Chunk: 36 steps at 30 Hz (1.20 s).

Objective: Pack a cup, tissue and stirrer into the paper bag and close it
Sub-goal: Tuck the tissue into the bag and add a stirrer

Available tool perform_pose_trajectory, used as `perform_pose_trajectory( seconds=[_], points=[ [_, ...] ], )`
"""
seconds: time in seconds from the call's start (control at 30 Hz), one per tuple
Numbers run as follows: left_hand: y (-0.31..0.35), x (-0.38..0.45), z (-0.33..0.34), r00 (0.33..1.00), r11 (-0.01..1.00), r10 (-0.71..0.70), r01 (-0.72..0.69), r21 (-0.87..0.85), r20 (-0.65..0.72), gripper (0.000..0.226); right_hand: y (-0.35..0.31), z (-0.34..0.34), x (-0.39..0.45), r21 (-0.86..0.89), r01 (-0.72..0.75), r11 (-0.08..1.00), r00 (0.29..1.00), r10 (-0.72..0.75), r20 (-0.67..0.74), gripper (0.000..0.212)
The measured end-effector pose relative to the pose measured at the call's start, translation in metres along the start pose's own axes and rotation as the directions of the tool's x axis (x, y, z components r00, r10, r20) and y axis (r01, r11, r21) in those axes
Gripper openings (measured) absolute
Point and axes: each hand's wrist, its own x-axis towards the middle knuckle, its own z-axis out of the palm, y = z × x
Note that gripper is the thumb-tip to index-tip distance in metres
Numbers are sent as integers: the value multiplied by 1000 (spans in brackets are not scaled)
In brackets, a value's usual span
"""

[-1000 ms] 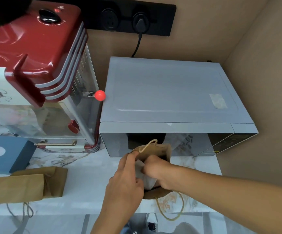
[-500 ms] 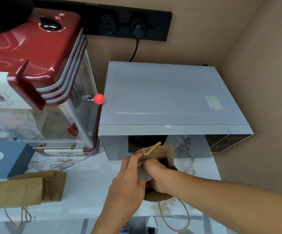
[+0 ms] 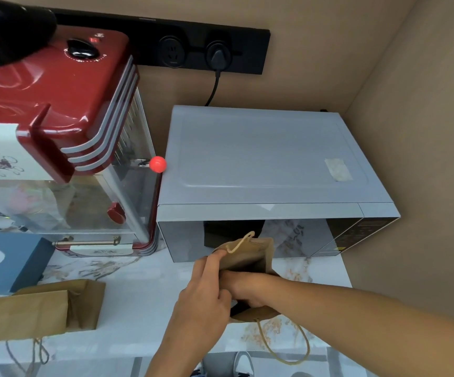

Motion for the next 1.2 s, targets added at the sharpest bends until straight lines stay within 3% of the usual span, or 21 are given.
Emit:
perform_pose_trajectory(
  seconds=[0.37,0.5,0.67,0.8,0.93,1.1,1.2],
  points=[
    [-3,-3,3,1000,1000,8,-8,-5,-30,58,2,10,5,-303,-38,952,999,28,-40,32],
    [-5,-1,1,999,1000,-2,2,-8,-49,55,4,6,0,-93,-153,984,980,138,-146,35],
    [-2,2,1,1000,1000,16,-17,-16,-25,54,-3,-1,-5,-248,-160,955,966,99,-240,36],
    [-3,5,0,1000,1000,17,-18,-23,-23,52,-4,-2,-8,-203,-129,971,976,87,-200,8],
    [-5,6,-4,999,998,45,-45,-42,-1,45,-2,-5,-8,-370,-16,929,996,-19,-89,19],
    [-7,8,-6,998,997,65,-63,-51,28,40,-2,-13,-9,-271,-141,952,977,178,117,25],
    [-8,9,-8,997,996,67,-64,-70,44,40,-6,-23,-11,-301,-136,944,960,200,194,24]
  ],
)
